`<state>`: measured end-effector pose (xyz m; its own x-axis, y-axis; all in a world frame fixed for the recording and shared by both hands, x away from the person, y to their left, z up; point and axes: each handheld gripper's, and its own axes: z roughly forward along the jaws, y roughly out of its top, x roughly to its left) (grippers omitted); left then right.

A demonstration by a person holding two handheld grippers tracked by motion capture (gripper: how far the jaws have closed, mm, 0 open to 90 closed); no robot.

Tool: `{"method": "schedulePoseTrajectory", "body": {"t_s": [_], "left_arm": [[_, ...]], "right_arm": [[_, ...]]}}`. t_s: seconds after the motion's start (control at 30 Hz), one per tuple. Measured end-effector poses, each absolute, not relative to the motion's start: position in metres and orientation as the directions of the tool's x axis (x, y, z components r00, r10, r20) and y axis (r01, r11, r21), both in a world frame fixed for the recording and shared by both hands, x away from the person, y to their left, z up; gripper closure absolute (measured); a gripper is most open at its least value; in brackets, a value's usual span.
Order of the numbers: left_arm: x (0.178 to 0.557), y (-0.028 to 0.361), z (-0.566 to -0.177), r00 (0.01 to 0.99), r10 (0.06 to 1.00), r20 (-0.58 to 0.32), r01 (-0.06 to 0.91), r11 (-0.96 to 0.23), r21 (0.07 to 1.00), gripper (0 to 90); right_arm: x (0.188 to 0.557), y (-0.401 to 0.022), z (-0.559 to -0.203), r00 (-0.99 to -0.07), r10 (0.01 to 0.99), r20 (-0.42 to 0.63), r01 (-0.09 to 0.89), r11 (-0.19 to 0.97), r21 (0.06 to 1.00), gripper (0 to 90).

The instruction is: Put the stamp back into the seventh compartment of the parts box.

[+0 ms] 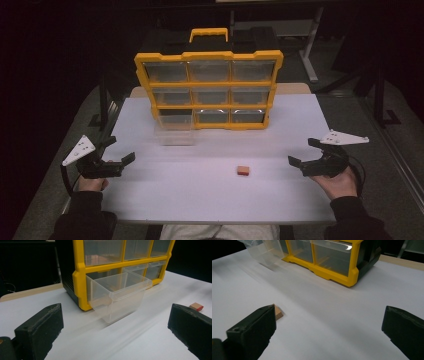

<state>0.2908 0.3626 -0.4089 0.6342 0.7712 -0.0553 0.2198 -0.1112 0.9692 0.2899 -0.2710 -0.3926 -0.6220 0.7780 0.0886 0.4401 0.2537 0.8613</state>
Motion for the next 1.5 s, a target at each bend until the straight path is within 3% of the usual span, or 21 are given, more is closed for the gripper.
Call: {"method": "schedulePoseTrajectory", "body": {"t_s": [0.77, 1.5], "left_arm": [[0.288, 0.362, -0.411, 0.634, 0.772, -0.047, 0.206, -0.11, 0.972, 0.0], [0.287, 0.361, -0.412, 0.639, 0.767, -0.057, 0.212, -0.105, 0.972, 0.0]], "right_arm": [[0.286, -0.264, -0.39, -0.65, 0.755, 0.084, 0.427, 0.272, 0.862, 0.0], [0.296, -0.239, -0.373, -0.701, 0.713, 0.025, 0.403, 0.368, 0.838, 0.0]]}}
